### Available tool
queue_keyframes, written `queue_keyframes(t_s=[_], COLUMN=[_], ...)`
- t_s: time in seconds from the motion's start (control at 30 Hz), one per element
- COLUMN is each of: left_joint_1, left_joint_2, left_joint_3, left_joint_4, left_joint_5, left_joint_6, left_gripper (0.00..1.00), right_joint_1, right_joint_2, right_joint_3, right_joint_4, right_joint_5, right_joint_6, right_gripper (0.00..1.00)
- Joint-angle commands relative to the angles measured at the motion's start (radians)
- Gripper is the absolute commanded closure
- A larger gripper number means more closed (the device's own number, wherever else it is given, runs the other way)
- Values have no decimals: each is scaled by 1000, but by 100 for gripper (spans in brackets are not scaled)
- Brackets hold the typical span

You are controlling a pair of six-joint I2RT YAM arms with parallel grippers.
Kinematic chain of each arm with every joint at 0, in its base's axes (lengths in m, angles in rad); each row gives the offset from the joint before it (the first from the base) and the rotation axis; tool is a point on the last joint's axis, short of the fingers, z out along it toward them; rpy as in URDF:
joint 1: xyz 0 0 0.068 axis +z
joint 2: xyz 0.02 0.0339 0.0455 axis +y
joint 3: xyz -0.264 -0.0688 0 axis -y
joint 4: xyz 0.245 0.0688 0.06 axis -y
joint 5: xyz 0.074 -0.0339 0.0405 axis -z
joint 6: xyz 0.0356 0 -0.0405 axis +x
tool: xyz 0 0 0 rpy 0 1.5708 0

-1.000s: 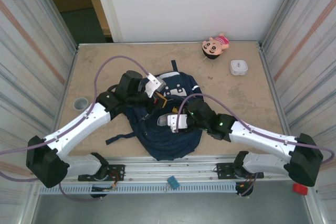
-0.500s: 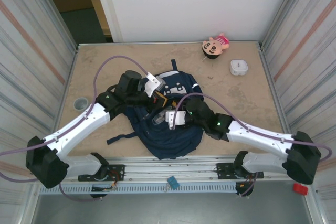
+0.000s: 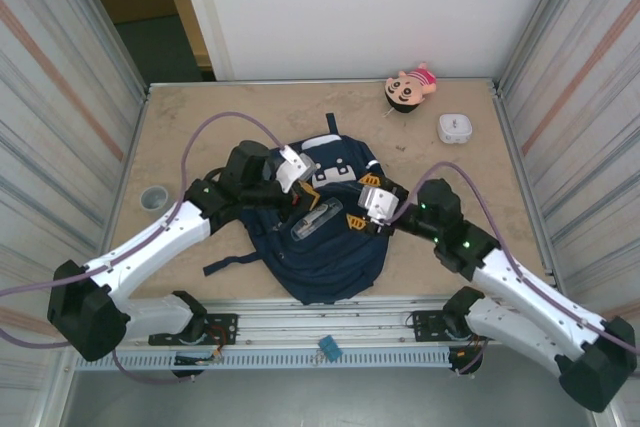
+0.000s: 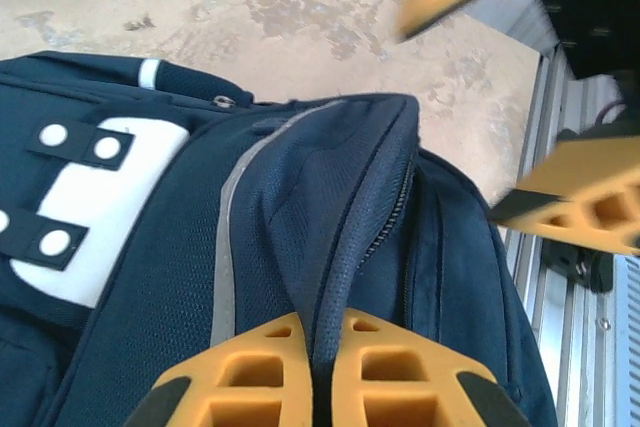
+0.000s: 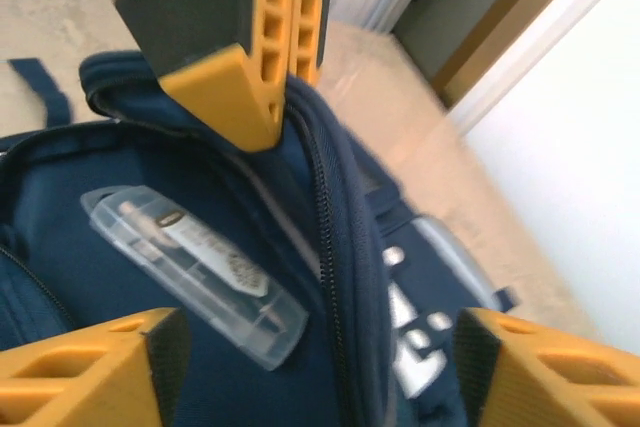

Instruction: Pack books, pencil case, and school supplies into a backpack

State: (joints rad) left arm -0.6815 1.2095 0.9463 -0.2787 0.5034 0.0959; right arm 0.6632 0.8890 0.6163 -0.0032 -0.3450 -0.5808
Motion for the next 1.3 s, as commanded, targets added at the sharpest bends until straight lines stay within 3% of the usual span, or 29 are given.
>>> queue_keyframes(t_s=[0.0,0.03,0.1,0.13,0.17,0.3,0.43,0.67,0.83,0.93,1.2,1.27], left_joint_1=[-20,-21,-21,-21,-20,2,10,10,12,16,32,46], left_joint_2=[-35,-34,-36,-39,-48,-120,-241,-476,-544,-508,-294,-244], left_joint_3=[-12,-14,-17,-21,-29,-95,-199,-403,-512,-538,-443,-422], left_joint_4=[82,79,71,60,43,-32,-65,4,94,148,135,122], left_joint_5=[52,51,40,30,11,-74,-175,-340,-453,-489,-415,-374], left_joint_6=[90,96,97,99,102,76,34,3,46,69,161,179], left_gripper=[94,93,89,85,78,43,30,27,26,24,23,27], right_joint_1=[-20,-20,-30,-42,-58,-130,-175,-265,-282,-285,-288,-291], right_joint_2=[95,136,177,183,186,195,204,236,260,272,275,276], right_joint_3=[83,97,118,122,119,118,128,164,180,191,206,210], right_joint_4=[-3,-4,-5,-9,-9,-12,-27,-43,-52,-53,-75,-80], right_joint_5=[-169,-177,-195,-218,-243,-332,-348,-410,-444,-457,-476,-476], right_joint_6=[44,41,26,12,-6,-29,-49,-62,-71,-72,-87,-89], right_gripper=[44,52,79,93,100,100,100,100,100,100,100,100])
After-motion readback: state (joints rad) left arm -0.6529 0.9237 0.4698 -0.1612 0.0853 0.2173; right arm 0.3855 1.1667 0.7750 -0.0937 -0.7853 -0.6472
